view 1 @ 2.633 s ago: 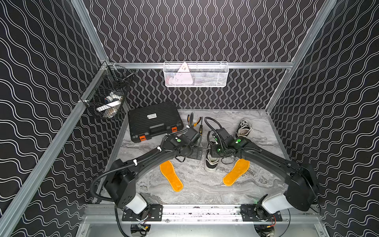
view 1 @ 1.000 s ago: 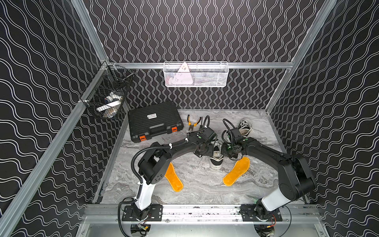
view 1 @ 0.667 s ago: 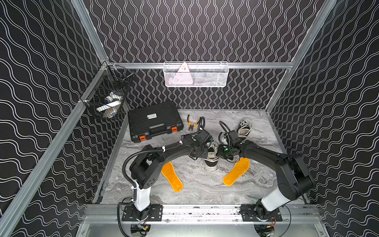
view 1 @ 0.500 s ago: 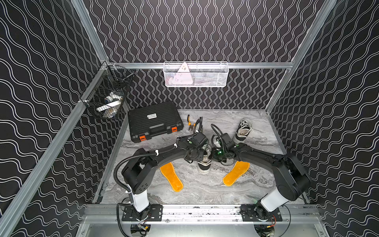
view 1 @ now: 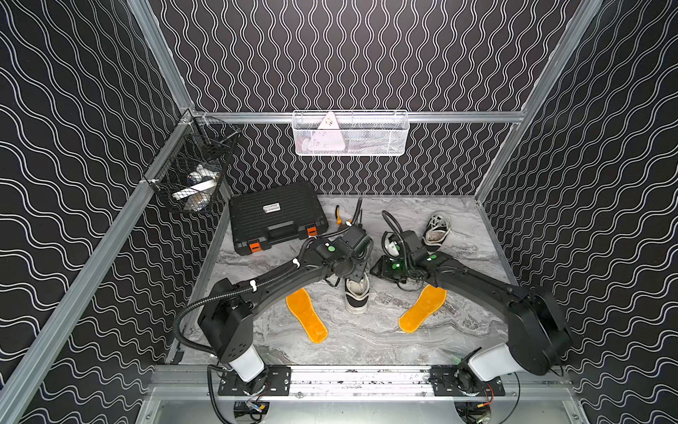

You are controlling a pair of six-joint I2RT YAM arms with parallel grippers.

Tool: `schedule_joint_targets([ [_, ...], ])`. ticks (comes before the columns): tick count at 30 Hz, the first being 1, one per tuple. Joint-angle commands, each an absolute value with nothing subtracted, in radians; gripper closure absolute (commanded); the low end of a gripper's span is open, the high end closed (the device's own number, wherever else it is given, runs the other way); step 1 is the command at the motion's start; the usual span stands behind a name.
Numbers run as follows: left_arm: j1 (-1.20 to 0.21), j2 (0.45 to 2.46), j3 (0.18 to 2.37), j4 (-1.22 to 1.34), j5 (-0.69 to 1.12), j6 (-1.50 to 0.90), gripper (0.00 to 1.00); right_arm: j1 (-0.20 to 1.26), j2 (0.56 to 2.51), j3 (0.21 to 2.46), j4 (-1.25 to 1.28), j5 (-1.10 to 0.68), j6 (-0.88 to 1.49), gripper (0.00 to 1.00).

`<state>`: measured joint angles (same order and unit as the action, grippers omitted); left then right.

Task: Insert the insole into the shoe
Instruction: Adjust the shoe at the center of the board, then pick up the insole from the center of the board.

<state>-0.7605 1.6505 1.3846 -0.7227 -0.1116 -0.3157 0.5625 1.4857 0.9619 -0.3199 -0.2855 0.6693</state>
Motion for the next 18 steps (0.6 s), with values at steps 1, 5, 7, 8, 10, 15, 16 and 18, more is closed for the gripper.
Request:
schedule_joint_targets([
  [1,-0.773,1.681,1.387,-0.722,-0.111,-0.148,0.58,0.516,1.44,0.925,-0.359,-0.303,0.69,0.66],
  [5,-0.758,1.696,1.406,-0.751,-0.176,-0.282,0.51,0.474,1.433,0.914,-0.391,-0.303,0.678,0.66],
  [7,-0.729,1.643,1.374,-0.758,-0.193,-0.406,0.48,0.475,1.44,0.946,-0.425,-0.302,0.635,0.66],
  [8,-0.707,1.618,1.354,-0.767,-0.189,-0.465,0.45,0.483,1.439,0.959,-0.425,-0.324,0.61,0.65],
  [10,-0.639,1.563,1.297,-0.789,-0.155,-0.573,0.44,0.53,1.426,0.991,-0.437,-0.321,0.562,0.63],
  [15,-0.455,1.462,1.164,-0.811,-0.033,-0.67,0.33,0.708,1.422,1.035,-0.421,-0.321,0.54,0.61],
  [16,-0.416,1.452,1.151,-0.817,-0.016,-0.674,0.32,0.754,1.442,1.049,-0.416,-0.319,0.548,0.6],
  [18,-0.333,1.443,1.137,-0.828,0.004,-0.672,0.28,0.833,1.493,1.075,-0.397,-0.312,0.561,0.58],
])
